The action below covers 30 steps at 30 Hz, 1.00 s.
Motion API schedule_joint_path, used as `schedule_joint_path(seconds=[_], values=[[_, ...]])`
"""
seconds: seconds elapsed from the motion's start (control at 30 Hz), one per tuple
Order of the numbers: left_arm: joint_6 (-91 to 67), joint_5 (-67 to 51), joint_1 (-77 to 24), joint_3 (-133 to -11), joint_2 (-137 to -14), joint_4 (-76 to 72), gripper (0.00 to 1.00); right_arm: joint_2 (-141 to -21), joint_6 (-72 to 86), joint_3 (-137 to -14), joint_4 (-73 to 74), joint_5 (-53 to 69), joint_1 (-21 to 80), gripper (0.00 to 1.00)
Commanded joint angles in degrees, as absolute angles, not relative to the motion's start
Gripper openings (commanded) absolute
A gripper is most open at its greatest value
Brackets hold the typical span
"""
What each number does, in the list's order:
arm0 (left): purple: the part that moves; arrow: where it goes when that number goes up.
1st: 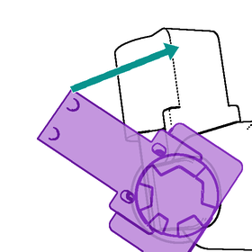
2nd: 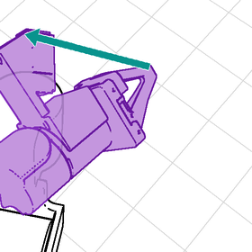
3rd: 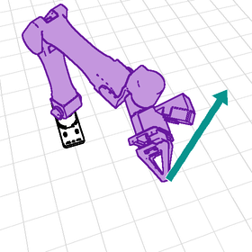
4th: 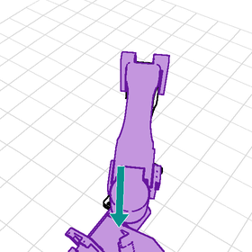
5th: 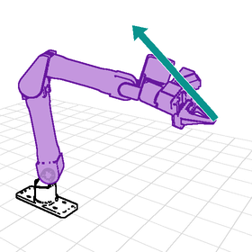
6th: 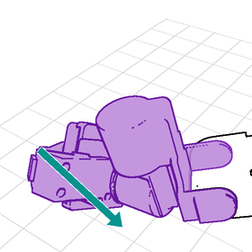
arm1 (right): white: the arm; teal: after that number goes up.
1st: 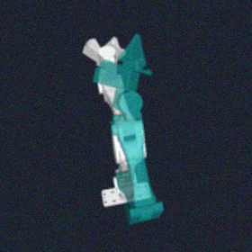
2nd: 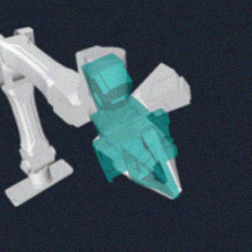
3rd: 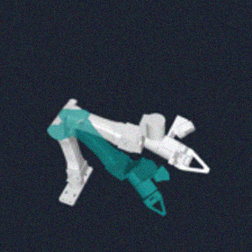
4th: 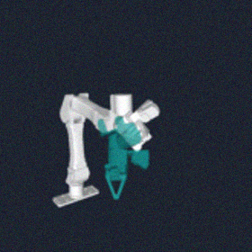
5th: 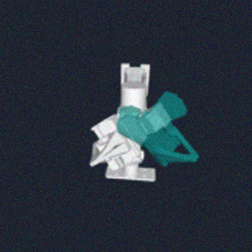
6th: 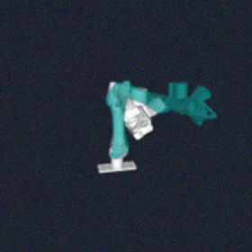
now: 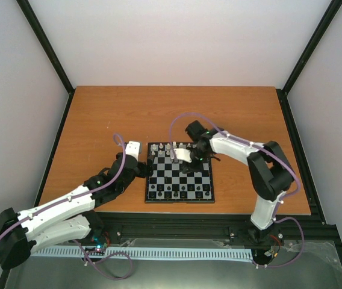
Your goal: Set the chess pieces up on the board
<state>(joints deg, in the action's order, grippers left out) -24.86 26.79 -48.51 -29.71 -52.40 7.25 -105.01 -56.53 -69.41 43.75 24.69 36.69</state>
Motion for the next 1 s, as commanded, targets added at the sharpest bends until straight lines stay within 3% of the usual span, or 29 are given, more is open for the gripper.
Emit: schedule_joint_path(seconds=[0.0,0.43,0.5,0.67,0.77,0.97], values=[[-26.4,25.8,-48.1,-30.8,-52.8,4.8,0.94,-96.4,-49.8,-67.8,44.4,32.2,32.7,0.15],[-35.7,-0.9,-46.6,-41.2,-60.5,2.3,0.95,-75.0,-30.5,-60.3,41.5,29.0,32.6,0.14],[-38.6,-4.5,-45.9,-42.6,-61.8,1.5,0.9,-72.9,-29.0,-58.7,40.2,29.4,32.5,0.14],[-43.5,-14.6,-45.4,-43.3,-66.3,-6.6,0.58,-69.3,-27.9,-55.6,36.9,27.7,32.1,0.15],[-46.3,-18.3,-45.4,-43.3,-69.6,-10.5,0.45,-68.8,-27.7,-55.4,36.8,27.6,31.7,0.15],[-48.2,-22.1,-45.4,-43.3,-74.1,-15.1,0.4,-68.6,-27.2,-55.4,36.1,28.0,31.4,0.16]])
